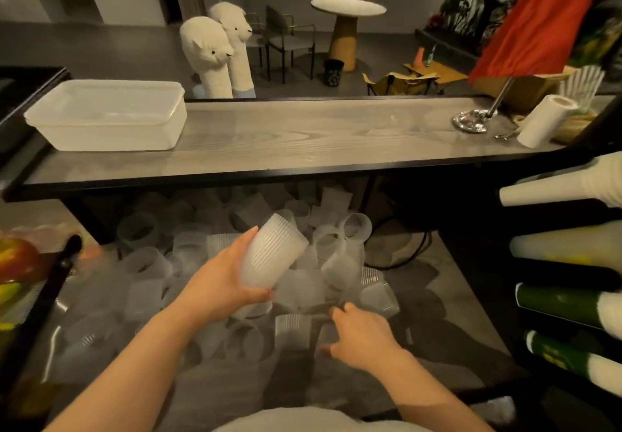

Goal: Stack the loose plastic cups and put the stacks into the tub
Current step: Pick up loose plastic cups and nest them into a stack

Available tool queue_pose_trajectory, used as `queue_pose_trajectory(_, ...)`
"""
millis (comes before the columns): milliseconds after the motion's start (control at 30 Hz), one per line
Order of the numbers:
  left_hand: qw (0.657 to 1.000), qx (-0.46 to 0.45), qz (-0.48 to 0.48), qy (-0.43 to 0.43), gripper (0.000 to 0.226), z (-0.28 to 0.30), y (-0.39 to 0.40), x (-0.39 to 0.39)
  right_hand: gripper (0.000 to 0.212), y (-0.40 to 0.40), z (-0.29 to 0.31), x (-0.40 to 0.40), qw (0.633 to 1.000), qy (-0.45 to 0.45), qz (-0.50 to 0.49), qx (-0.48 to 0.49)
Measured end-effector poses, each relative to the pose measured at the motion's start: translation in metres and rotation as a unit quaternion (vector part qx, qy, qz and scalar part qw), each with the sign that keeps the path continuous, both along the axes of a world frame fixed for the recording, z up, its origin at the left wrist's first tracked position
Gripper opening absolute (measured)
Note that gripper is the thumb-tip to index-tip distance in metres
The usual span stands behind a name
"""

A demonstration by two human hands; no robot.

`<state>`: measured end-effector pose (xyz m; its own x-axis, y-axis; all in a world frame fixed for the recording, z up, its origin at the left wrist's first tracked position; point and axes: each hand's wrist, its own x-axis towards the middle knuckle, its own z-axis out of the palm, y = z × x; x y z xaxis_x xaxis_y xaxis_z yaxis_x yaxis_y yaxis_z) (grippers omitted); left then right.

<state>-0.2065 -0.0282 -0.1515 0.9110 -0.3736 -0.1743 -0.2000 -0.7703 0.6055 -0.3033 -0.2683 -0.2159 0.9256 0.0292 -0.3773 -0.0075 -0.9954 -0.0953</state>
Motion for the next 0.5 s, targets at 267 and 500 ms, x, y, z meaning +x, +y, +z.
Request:
queue_pose_trajectory(267,0.999,-0.025,-0.027,0.021,0.114,-0.011,-0.002,-0.003,0.053,-0.001,-0.005,0.000,0.996,-0.009,-0.058,0.071)
queue_pose_trajectory(500,0.997,-0.030,-0.047,0.046,0.118,-0.018,0.004,-0.013,0.025,-0.026,0.028,0.004,0.871,-0.110,-0.289,0.382)
